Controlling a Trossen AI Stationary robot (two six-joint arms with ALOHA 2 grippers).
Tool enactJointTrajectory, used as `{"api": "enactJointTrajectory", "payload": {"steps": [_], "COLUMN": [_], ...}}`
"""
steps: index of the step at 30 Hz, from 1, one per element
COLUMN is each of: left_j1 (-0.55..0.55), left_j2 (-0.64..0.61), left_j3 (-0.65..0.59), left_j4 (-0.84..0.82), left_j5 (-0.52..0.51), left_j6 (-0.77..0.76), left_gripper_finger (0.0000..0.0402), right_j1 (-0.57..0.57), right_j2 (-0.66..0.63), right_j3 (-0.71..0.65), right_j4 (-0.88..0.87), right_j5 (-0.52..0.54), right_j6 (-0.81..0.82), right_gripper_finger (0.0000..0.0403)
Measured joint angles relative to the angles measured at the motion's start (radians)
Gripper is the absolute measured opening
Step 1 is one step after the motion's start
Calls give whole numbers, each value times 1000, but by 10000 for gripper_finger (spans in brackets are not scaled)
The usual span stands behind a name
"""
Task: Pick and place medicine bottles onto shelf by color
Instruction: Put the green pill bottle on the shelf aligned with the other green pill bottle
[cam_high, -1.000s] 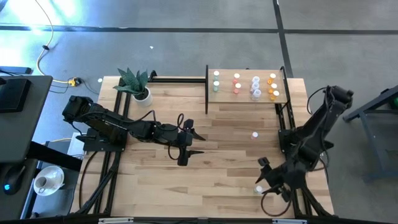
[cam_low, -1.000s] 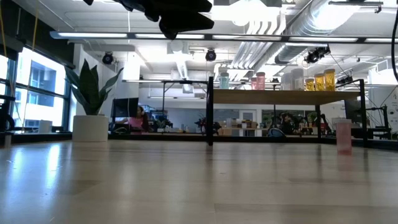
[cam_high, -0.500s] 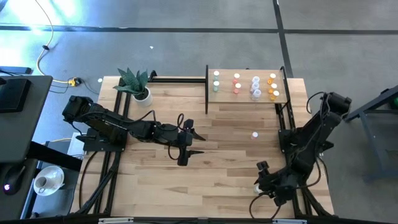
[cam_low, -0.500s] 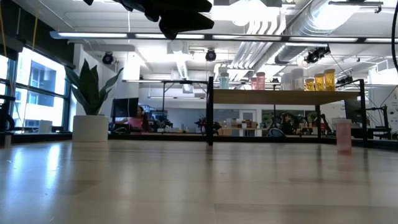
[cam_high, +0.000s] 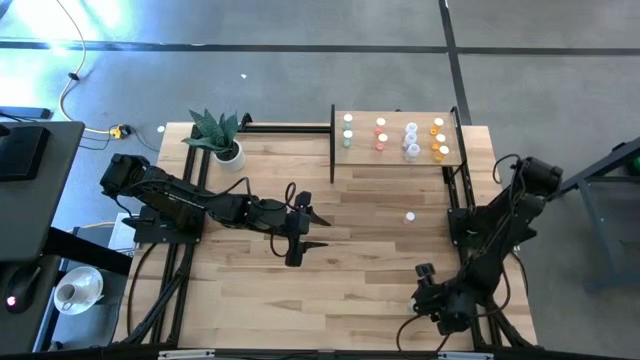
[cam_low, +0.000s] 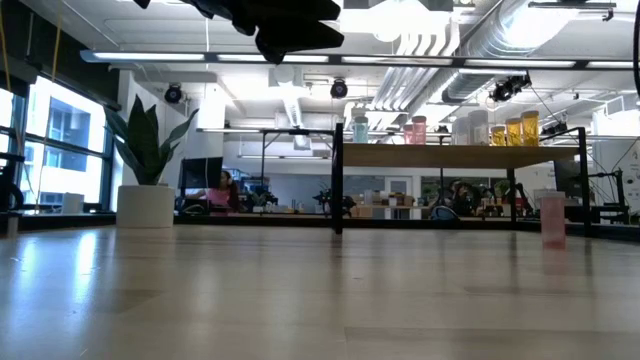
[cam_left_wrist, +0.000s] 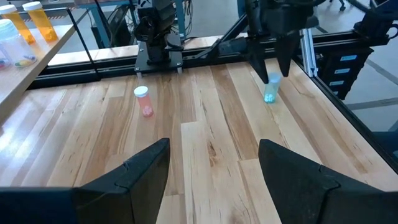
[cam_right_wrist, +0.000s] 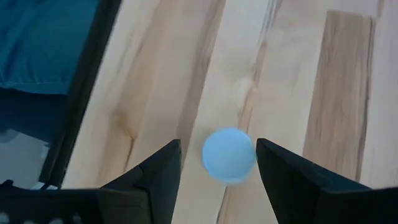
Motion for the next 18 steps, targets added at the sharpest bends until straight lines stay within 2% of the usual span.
{"api": "enactJointTrajectory", "payload": {"steps": [9, 18], "left_j1": [0, 0], "left_j2": [0, 0], "left_j3": [0, 0], "left_j4": [0, 0], "left_j5": [0, 0], "left_j6": [0, 0], "left_gripper_finger": [236, 236], "right_j1": [10, 10], "right_j2": [28, 28], "right_j3": [0, 0], "right_j4": [-7, -6], "right_j5": [31, 28], "right_j6": [30, 29], "right_gripper_finger": [191, 124]}}
